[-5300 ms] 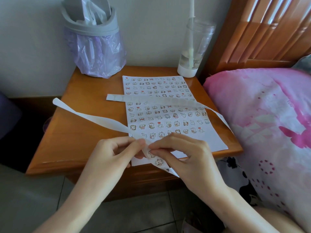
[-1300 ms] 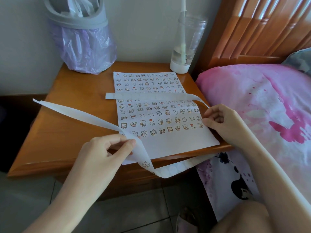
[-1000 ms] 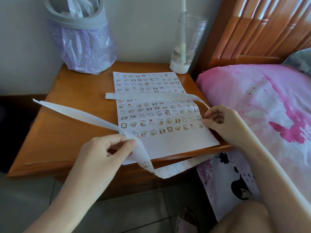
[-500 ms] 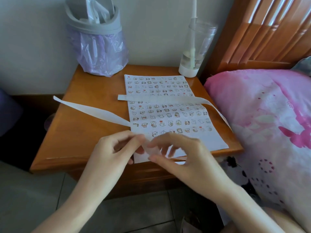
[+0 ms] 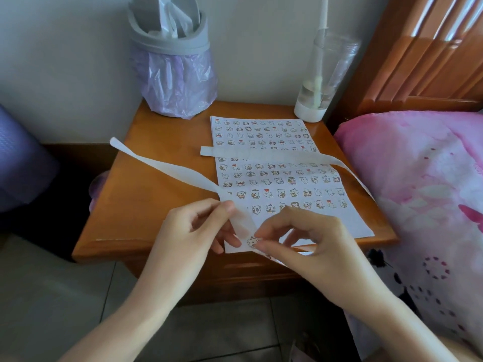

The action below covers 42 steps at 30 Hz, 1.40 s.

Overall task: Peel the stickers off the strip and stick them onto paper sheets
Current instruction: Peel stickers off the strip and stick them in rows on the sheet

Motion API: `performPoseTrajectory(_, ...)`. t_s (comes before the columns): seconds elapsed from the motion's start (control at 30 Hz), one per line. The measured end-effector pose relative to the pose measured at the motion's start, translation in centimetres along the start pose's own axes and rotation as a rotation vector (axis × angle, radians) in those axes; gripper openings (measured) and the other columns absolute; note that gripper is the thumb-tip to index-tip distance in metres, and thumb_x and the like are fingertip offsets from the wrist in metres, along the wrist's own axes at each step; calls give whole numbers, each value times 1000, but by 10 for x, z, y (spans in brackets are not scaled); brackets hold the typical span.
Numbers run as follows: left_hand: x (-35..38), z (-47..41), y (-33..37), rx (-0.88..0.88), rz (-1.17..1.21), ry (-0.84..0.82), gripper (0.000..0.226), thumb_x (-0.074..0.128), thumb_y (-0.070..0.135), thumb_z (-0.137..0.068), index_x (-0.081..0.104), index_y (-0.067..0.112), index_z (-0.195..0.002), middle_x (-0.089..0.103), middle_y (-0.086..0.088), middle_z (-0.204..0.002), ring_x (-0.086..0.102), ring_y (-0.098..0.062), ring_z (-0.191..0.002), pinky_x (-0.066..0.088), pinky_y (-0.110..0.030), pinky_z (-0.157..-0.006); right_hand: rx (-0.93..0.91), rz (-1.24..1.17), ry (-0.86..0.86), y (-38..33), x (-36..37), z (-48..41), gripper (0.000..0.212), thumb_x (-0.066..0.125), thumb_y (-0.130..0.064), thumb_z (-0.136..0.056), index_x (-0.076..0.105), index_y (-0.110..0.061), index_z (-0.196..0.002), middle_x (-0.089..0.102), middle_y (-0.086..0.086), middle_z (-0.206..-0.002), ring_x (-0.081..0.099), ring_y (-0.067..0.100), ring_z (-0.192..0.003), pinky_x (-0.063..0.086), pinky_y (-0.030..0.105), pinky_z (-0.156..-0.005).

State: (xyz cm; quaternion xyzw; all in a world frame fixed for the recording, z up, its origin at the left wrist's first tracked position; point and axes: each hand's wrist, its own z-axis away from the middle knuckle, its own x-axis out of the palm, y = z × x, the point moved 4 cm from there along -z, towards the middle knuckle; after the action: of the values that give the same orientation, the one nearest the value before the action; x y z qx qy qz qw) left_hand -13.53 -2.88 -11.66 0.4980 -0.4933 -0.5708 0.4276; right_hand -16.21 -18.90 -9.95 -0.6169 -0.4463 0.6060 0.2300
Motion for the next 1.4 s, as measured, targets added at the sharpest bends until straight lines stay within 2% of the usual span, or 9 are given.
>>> performPoseTrajectory(0.23,3,1,4,-34,78,-72,37,46,43,-80,73,18,-77,73,1,-69,68,-13,-67,48,-20,-53,42,-125,119,3,-4,0,14,73,-17,-78,72,-29,-86,70,-10,-80,67,11,-75,55,21,-70)
performPoseTrajectory(0.33,4,3,8,-18,43,-105,32,52,40,-78,72,17,-72,70,6,-65,63,-2,-62,44,-8,-52,38,-114,119,3,-2,-1,15,72,-17,-79,73,-28,-88,70,-9,-81,66,11,-76,55,23,-70)
performPoseTrajectory(0.5,2,5,10,-5,-27,-88,21,61,27,-82,68,17,-65,67,8,-61,58,6,-55,42,-3,-54,-20,-32,130,2,2,-2,14,71,-16,-80,74,-25,-90,69,-10,-82,65,7,-79,53,17,-70)
performPoseTrajectory(0.67,2,6,10,9,-64,-60,21,61,27,-82,69,18,-65,67,11,-59,59,6,-55,43,-4,-52,-130,90,167,0,4,-2,9,69,-17,-80,74,-16,-88,69,-11,-80,63,2,-78,51,13,-67)
performPoseTrajectory(0.83,-1,10,12,-3,-61,-26,23,61,27,-83,71,14,-67,64,15,-51,53,6,-43,38,0,-51,-231,133,182,-5,5,0,11,66,-21,-82,73,-15,-88,68,-11,-83,62,1,-77,52,16,-65)
performPoseTrajectory(0.97,-3,13,8,-36,-64,-17,22,60,31,-81,70,19,-66,63,11,-50,52,6,-41,36,0,-48,-253,198,164,-6,9,0,14,61,-27,-84,71,-18,-86,63,-10,-89,60,2,-80,51,17,-65)
performPoseTrajectory(1.07,-5,14,3,-58,-82,-10,21,60,35,-80,71,22,-67,64,5,-51,53,5,-43,35,-1,-47,-219,235,143,-5,12,0,13,58,-34,-84,67,-25,-85,56,-16,-92,53,-3,-82,44,8,-68)
performPoseTrajectory(1.23,-12,17,1,-21,-179,49,24,60,37,-80,64,27,-59,61,5,-47,55,2,-46,38,-2,-51,-51,-82,65,-6,9,-3,6,64,-30,-82,67,-25,-83,65,-12,-87,60,10,-82,47,16,-68)
performPoseTrajectory(1.4,-17,20,-5,-18,-204,54,17,60,34,-83,69,26,-71,60,5,-45,53,1,-42,36,0,-50,179,-288,92,-4,-5,-24,3,68,-12,-82,70,-14,-80,70,-4,-73,60,5,-59,49,16,-55)
